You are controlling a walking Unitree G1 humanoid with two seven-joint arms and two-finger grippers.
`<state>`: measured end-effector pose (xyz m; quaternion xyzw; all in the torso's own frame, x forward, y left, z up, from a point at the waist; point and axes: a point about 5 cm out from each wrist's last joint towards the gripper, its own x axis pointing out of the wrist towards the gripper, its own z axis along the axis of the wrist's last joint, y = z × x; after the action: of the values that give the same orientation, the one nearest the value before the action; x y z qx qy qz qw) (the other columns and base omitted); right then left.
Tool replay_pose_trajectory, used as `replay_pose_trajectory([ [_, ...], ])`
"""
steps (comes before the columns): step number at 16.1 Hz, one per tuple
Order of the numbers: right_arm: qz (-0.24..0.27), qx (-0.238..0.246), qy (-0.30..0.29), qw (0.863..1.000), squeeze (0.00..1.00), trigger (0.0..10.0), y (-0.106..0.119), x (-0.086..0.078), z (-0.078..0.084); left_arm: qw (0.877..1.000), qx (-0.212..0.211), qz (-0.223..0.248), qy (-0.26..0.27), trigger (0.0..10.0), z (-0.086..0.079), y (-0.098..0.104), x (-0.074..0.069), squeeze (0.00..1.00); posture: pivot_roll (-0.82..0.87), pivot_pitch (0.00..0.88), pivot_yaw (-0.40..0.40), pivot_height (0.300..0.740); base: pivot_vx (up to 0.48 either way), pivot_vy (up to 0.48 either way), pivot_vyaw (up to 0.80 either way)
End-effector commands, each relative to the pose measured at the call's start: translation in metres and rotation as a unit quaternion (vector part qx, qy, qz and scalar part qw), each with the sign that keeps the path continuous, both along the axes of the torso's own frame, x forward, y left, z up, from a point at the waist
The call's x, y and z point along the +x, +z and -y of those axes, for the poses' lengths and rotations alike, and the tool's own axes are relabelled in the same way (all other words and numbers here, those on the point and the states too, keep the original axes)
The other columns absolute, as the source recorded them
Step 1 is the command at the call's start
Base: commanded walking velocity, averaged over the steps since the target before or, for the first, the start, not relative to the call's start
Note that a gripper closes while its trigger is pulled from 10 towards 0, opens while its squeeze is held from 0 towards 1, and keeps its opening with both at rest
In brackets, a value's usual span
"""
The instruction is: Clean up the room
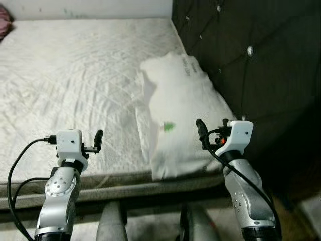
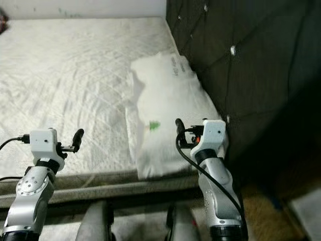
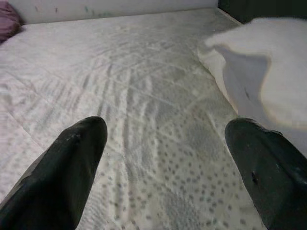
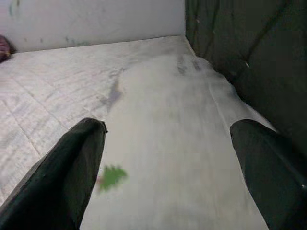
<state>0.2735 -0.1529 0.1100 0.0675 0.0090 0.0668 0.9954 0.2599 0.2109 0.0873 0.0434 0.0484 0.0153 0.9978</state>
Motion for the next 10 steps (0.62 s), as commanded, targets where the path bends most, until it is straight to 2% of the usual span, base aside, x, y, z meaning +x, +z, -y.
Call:
replay_pose_trajectory([
  [1,0.000,-0.004,-0.005,1.000,0.00,10.0,0.002,0.000,0.002,1.000,0.000,0.000,-0.008,10.0,0.001,0.001,0.003,0.00,-0.01,0.034,-0.029,0.740,0.000,0.000,0.00],
  [7,-0.006,-0.014,-0.017,1.000,0.00,10.0,0.002,0.001,0.012,1.000,-0.021,0.008,-0.019,10.0,0.009,0.004,0.009,0.00,-0.02,0.051,-0.036,0.740,0.000,0.000,0.00],
  [10,-0.006,-0.009,-0.016,1.000,0.00,10.0,0.003,0.002,0.012,0.999,-0.025,0.010,-0.023,10.0,0.011,0.005,0.009,0.00,-0.02,0.054,-0.039,0.740,0.000,0.466,0.00],
])
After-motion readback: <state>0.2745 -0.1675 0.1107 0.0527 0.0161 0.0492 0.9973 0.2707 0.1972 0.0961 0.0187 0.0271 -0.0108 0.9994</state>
